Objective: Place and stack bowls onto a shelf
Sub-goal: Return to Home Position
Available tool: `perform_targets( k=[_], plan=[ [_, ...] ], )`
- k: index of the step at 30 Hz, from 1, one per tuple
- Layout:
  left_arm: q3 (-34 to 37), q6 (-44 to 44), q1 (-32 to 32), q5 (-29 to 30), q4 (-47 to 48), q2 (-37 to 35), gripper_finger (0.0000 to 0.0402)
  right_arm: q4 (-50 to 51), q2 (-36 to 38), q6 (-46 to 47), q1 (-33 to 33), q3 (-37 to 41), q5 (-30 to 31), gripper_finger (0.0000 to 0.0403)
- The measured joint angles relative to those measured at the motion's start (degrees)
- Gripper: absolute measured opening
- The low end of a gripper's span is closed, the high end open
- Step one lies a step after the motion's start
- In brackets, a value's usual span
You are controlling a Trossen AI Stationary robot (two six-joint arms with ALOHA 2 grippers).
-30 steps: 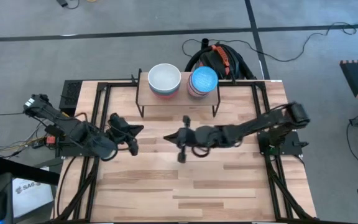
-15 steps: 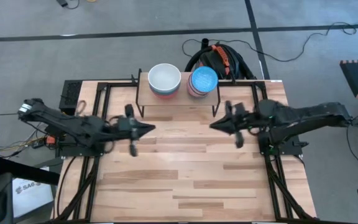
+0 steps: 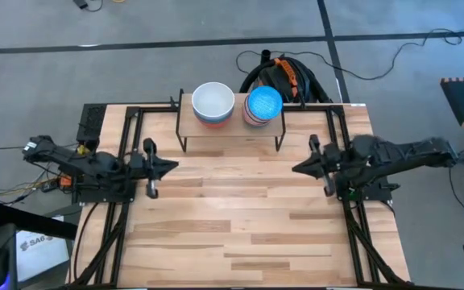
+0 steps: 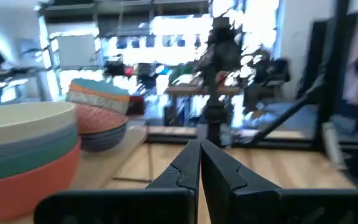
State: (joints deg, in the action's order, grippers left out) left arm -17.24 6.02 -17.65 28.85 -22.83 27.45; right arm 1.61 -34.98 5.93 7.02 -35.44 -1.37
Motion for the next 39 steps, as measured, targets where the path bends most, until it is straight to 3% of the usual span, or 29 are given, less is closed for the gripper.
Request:
perform_targets(
  k=[6, 12, 22, 28, 33, 39],
  plan=[
    [7.3, -0.5, 0.0, -2.0, -0.5, -11.7, 0.0, -0.9, 12.0, 3.0, 0.0, 9.1, 0.1, 0.0017],
    [12.9, 1.9, 0.1, -3.0, -0.5, -16.8, 0.0, -1.2, 18.7, 3.3, -0.2, 15.2, 1.5, 0.0017],
    [13.6, 2.7, 0.1, -4.4, 9.3, -25.8, 0.0, -2.5, 29.8, 4.9, -4.6, 24.4, 0.7, 0.0017],
    [13.7, 3.5, 0.5, -4.6, 10.4, -26.9, 0.0, -5.7, 35.0, 7.9, -8.4, 30.4, -1.7, 0.0017],
    [16.6, -0.1, 2.6, -7.9, 7.5, -26.8, 0.0, -11.2, 35.0, 8.8, -10.4, 34.5, -4.4, 0.0021],
    [16.6, -0.2, 4.2, -9.7, 8.7, -26.8, 0.0, -9.2, 34.9, 4.9, -10.7, 34.9, -9.4, 0.0022]
  ],
)
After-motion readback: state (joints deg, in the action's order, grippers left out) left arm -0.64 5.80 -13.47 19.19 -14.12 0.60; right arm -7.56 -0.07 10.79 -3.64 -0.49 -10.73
